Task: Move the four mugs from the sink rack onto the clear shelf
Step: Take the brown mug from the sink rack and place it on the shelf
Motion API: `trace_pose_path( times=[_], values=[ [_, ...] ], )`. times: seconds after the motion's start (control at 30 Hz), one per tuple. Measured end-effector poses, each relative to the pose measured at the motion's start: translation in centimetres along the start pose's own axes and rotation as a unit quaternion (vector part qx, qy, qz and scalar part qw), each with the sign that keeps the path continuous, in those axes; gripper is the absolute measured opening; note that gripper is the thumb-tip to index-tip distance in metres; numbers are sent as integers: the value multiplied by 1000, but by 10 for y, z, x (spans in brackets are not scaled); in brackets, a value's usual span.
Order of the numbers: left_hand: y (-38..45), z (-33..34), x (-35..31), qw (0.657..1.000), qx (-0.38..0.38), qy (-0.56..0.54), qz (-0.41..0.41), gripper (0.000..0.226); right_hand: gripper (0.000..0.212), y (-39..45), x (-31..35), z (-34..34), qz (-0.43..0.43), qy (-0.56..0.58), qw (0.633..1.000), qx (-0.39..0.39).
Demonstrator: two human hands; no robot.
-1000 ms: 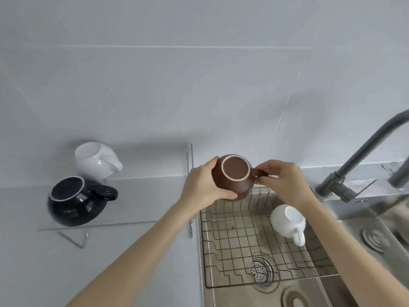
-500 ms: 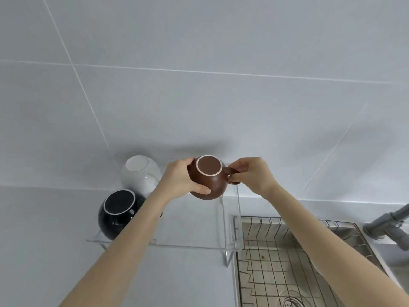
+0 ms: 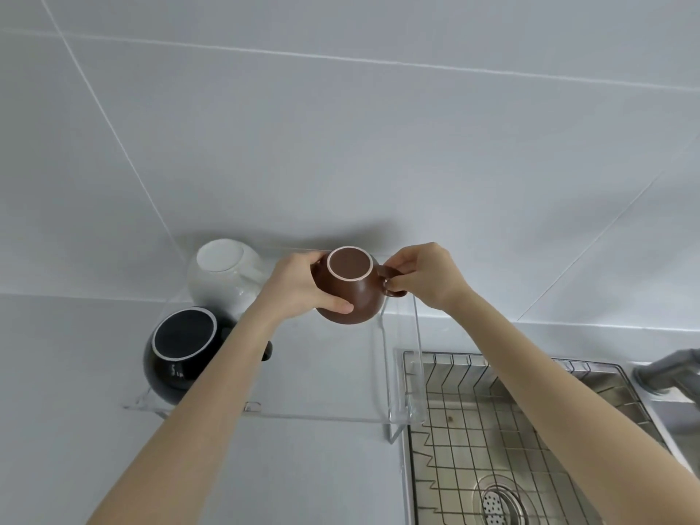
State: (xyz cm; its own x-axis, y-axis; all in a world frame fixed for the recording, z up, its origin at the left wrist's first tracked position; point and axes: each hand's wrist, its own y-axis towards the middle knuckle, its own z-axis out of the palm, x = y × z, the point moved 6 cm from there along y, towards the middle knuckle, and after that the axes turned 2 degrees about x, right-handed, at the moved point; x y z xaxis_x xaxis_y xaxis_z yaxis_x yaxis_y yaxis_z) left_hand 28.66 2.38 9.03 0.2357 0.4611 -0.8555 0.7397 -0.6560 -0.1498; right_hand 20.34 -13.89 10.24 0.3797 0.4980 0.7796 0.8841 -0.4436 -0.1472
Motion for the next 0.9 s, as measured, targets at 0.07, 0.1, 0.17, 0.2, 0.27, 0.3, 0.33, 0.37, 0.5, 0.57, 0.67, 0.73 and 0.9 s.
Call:
trace_pose_path(
  times=[0.07, 0.1, 0.17, 0.2, 0.27, 0.3, 0.33, 0.37, 0.5, 0.57, 0.67, 0.73, 0.9],
  values=[
    [0, 1, 0, 1000, 0, 1, 2, 73, 16, 1, 1, 1, -6, -19, 1000, 0],
    [-1, 1, -1, 1000, 0, 1, 2, 74, 16, 1, 1, 1, -11, -29, 1000, -4],
    [-1, 2, -1, 1000, 2, 7, -1, 74, 16, 1, 3, 1, -20, -48, 999, -11],
    [-2, 3, -1, 1000, 5, 12, -4, 74, 17, 1, 4, 1, -23, -54, 998, -12],
    [-2, 3, -1, 999, 17, 24, -12, 73, 18, 0, 7, 1, -27, -66, 997, -4],
    [-2, 4, -3, 999, 24, 34, -17, 73, 19, -2, 8, 1, -29, -71, 997, 2],
    [-3, 5, -6, 998, 28, 50, -22, 73, 23, -4, 10, -1, -33, -75, 997, 6],
    [-4, 6, -8, 997, 25, 71, -25, 76, 27, -6, 11, -5, -37, -77, 996, 5],
    [-19, 18, -43, 988, -31, 150, 18, 102, 28, -32, 2, -48, -35, -17, 998, -40],
    [-29, 31, -69, 982, -58, 165, 69, 96, 24, -51, -15, -72, -17, 17, 998, -61],
    [-43, 69, -108, 972, -55, 155, 167, 80, 22, -84, -54, -102, 17, 23, 997, -77],
    [-53, 102, -126, 967, -28, 137, 213, 69, 21, -105, -88, -118, 48, 21, 995, -91],
    [-60, 200, -117, 971, 114, 94, 188, 67, 27, -159, -182, -143, 137, 14, 980, -144]
  ],
)
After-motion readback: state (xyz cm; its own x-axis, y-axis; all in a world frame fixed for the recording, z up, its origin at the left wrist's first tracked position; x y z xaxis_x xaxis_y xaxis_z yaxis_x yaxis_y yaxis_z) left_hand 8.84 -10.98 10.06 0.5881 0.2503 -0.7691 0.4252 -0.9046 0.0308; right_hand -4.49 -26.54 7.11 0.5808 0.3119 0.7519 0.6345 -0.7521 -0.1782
